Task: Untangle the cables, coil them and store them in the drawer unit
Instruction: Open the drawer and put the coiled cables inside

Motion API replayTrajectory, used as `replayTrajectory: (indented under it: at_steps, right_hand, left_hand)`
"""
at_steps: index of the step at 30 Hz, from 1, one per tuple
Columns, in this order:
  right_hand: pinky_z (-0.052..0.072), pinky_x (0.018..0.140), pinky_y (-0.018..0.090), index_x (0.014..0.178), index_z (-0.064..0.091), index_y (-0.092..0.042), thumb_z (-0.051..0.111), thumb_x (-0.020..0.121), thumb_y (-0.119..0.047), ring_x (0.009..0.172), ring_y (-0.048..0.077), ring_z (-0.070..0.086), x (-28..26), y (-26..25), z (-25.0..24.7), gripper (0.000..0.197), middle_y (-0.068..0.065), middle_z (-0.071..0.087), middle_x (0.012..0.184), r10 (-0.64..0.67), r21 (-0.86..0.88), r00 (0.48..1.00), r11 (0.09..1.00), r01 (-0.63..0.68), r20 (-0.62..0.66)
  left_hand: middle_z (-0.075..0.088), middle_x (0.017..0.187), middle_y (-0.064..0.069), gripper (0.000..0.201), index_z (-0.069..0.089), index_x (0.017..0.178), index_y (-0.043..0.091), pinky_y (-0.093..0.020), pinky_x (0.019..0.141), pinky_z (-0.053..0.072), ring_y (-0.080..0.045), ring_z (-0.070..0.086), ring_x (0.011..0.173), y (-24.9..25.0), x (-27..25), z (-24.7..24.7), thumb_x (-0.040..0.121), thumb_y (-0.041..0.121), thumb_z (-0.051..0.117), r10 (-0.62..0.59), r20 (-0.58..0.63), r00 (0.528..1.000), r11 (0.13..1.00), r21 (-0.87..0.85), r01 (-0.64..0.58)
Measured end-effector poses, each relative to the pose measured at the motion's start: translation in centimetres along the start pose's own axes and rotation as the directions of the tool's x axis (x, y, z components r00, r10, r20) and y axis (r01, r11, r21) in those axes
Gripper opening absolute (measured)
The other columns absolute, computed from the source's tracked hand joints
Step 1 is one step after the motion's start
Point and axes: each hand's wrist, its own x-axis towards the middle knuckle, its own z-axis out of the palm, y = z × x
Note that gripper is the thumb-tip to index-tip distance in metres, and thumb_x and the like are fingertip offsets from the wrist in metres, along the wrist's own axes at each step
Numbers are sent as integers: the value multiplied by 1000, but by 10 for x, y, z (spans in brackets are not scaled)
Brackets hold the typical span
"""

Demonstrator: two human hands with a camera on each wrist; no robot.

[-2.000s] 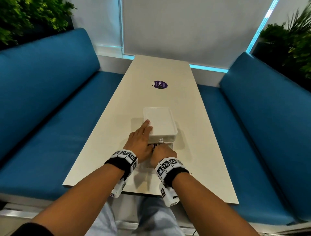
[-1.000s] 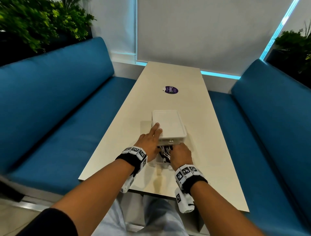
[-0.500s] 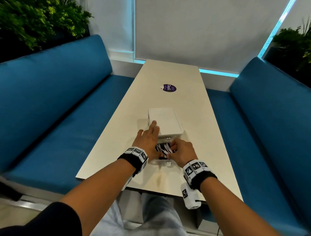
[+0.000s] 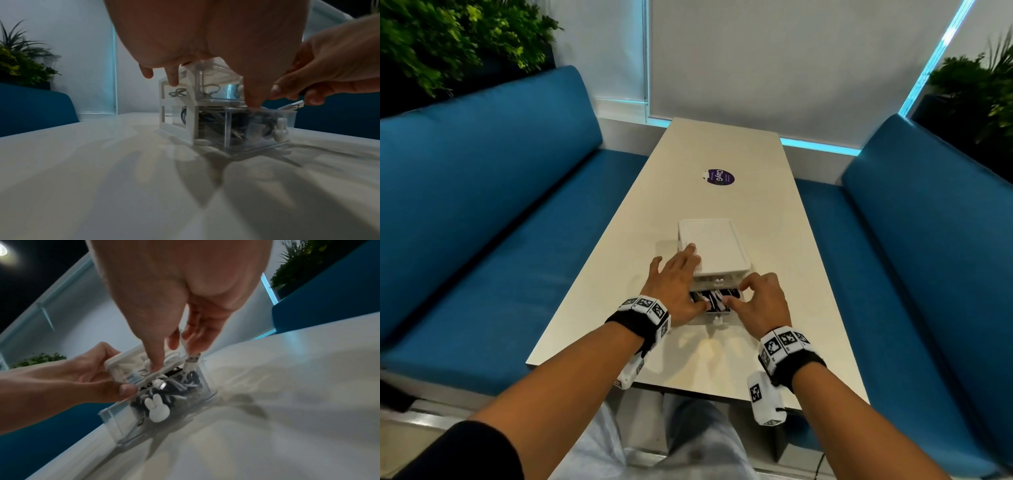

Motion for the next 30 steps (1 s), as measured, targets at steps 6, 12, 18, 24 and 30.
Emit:
replayTrajectory:
  at_steps: [6, 12, 18, 24, 30]
  right_hand:
    - [43, 78, 29, 132, 38, -7, 86, 61, -49, 114, 29, 56, 6, -4, 11, 95, 10, 52, 126, 302, 131, 929, 934, -333, 214]
    - [50, 82, 32, 128, 40, -14, 82, 67, -45, 102, 30, 58, 24, -10, 25, 81, 10, 47, 125, 248, 164, 959, 949, -269, 137]
    - [47, 98, 36, 144, 37, -26, 73, 73, -51, 117, 28, 56, 26, 22, 10, 83, 9, 38, 138, 81, 217, 941, 963, -158, 328]
    - [55, 87, 35, 134, 46, -29, 80, 63, -57, 98, 13, 68, 26, 42, 3, 83, -6, 56, 131, -15, 209, 935, 976, -64, 354]
    - [59, 75, 31, 128, 50, -24, 77, 78, -40, 94, 14, 69, 22, 40, 0, 59, -12, 61, 120, -43, 408, 903, 900, -150, 427]
  left_hand:
    - [4, 163, 10, 104, 19, 147, 26, -54, 116, 12, -15, 23, 146, 2, 3, -1, 66, 78, 58, -30, 15, 999, 997, -65, 31]
    - [8, 162, 7, 109, 16, 151, 22, -55, 116, 13, -15, 20, 146, -6, 4, -10, 68, 71, 68, 12, 50, 999, 1000, 13, -12]
    - [24, 158, 9, 108, 8, 150, 24, -48, 114, 23, -15, 32, 140, -10, 6, 0, 71, 49, 77, 3, 10, 1000, 982, -189, -1]
    - [24, 158, 9, 95, 13, 153, 19, -38, 113, 22, -16, 39, 136, -11, 7, -6, 81, 36, 73, 85, -11, 996, 981, -175, -85]
    - [30, 157, 9, 88, 22, 150, 21, -39, 108, 33, -25, 47, 128, -11, 4, -8, 80, 28, 75, 71, -32, 997, 966, -246, -77]
